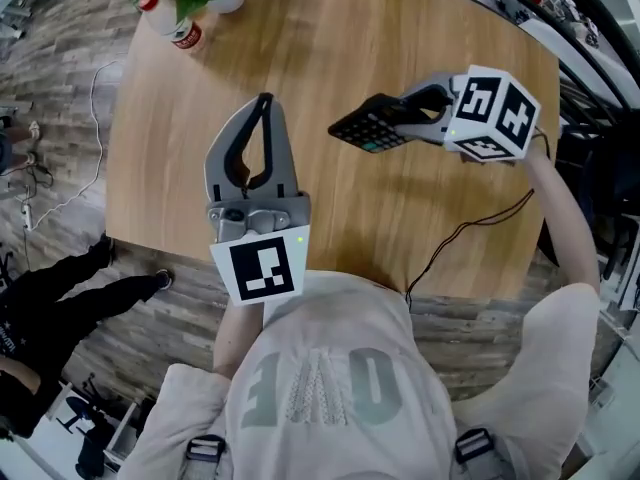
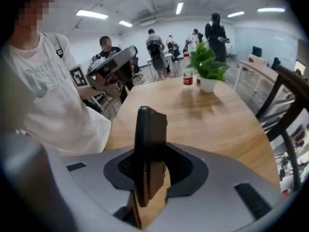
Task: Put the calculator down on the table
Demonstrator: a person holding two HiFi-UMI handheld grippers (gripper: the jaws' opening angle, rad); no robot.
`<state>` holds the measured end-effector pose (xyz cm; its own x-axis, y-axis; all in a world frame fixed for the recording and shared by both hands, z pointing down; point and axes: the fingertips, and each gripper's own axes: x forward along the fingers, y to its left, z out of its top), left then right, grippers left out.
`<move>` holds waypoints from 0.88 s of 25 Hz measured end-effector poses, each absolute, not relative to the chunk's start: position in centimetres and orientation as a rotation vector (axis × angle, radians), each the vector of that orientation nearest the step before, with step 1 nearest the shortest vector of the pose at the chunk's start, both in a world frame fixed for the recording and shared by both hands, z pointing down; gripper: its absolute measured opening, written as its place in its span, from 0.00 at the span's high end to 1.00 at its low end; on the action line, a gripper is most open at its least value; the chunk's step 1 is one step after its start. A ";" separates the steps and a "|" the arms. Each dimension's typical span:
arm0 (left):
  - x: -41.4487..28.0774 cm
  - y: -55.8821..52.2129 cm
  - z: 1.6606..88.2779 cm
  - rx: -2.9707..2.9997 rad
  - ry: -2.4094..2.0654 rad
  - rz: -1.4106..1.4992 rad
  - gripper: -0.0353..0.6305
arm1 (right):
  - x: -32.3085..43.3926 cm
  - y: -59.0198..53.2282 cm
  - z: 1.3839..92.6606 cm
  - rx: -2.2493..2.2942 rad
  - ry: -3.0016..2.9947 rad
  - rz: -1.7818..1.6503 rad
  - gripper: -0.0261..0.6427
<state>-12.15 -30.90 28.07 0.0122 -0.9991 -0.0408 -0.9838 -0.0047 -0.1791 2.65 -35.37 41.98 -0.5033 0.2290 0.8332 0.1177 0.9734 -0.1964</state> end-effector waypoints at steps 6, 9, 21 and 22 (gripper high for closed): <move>-12.4 -32.9 30.3 -2.167 2.124 -0.200 0.93 | 3.3 -32.0 48.4 -0.604 -1.799 0.311 0.78; -13.1 -34.1 32.0 -2.183 2.136 -0.233 0.93 | 3.1 -30.8 51.7 -0.723 -1.692 0.383 0.78; -14.3 -35.9 36.1 -2.246 2.177 -0.313 0.93 | 2.0 -30.7 56.2 -0.861 -1.520 0.666 0.78; -14.3 -36.0 36.2 -2.251 2.177 -0.314 0.93 | 2.0 -30.9 56.3 -0.860 -1.511 0.689 0.78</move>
